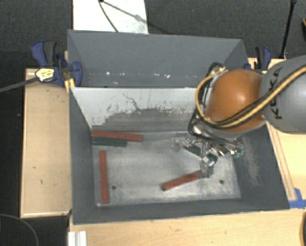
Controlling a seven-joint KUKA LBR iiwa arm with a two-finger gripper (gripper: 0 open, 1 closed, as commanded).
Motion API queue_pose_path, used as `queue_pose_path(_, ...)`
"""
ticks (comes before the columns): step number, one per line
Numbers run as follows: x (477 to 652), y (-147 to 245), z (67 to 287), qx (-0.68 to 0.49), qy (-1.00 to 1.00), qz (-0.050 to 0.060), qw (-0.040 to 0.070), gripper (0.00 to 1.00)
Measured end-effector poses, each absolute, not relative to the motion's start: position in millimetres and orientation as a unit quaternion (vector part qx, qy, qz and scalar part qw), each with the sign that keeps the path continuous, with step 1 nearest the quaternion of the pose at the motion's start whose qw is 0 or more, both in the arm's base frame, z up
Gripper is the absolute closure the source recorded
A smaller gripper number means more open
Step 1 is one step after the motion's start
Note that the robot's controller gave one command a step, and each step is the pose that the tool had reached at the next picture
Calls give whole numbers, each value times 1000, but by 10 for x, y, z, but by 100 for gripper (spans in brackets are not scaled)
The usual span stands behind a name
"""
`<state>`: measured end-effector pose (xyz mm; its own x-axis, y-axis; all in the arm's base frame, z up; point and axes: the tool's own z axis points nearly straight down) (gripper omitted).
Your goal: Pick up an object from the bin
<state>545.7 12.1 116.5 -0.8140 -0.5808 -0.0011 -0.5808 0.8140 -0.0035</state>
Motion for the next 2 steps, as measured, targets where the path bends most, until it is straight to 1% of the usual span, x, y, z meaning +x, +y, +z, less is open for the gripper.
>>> queue_pose_path(1, 5064, -2, 673, -289, 957, 1, -3, 0)
queue_pose_path(2, 5092, 6, 703, -289, 957, 0, 1, 100)
